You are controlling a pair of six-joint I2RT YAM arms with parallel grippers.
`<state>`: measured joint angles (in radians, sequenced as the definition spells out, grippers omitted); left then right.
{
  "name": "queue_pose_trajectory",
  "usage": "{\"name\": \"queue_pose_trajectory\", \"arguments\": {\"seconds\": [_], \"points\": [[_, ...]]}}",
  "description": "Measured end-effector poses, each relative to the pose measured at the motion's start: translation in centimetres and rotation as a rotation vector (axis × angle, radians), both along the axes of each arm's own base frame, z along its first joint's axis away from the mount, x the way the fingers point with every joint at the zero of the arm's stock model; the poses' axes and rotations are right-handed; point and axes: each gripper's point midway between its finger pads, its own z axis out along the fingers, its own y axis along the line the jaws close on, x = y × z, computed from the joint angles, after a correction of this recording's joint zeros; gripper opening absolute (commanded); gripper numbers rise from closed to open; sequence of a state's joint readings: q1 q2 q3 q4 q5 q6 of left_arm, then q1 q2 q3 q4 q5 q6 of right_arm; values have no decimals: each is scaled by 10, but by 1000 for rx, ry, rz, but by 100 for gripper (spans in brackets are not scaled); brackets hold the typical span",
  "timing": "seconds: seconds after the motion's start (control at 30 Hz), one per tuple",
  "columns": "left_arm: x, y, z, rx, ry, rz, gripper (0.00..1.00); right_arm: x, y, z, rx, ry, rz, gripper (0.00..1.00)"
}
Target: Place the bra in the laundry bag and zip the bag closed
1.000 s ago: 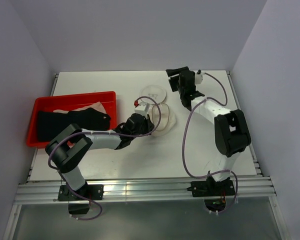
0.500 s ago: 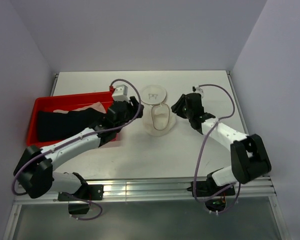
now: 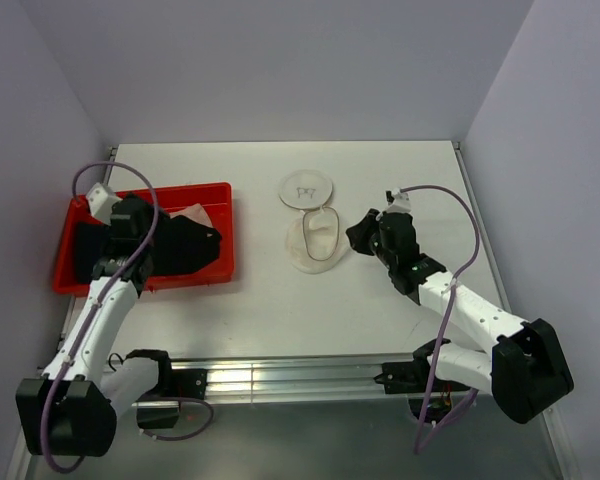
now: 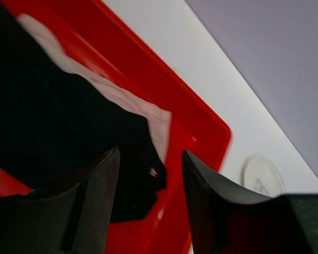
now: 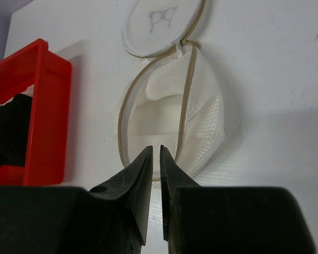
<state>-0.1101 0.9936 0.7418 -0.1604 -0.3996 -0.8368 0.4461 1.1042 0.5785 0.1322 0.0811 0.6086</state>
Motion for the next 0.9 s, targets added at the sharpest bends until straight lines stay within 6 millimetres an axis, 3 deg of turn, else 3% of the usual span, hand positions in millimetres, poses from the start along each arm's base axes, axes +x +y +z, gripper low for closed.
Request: {"name": "queue_pose_trajectory", "arguments": {"seconds": [0.1, 0.2, 0.37, 0.47, 0.7, 0.9], "points": [[-4, 39, -15, -7, 58, 102, 55, 0, 3, 1, 3, -7, 8, 18], [-3, 59, -42, -22, 152, 147, 56, 0, 6, 0, 5, -9, 16, 19], [3, 57, -91, -46, 321, 122, 59, -1, 11, 3, 15, -17, 37, 21], [5, 56, -109, -48, 386, 115, 62, -2, 13, 3, 17, -19, 44, 21], [25, 58, -125, -27, 458, 91, 62, -5, 19, 3, 12, -21, 67, 22], [26, 57, -136, -28, 486, 77, 57, -6, 21, 3, 7, -23, 77, 22]]}}
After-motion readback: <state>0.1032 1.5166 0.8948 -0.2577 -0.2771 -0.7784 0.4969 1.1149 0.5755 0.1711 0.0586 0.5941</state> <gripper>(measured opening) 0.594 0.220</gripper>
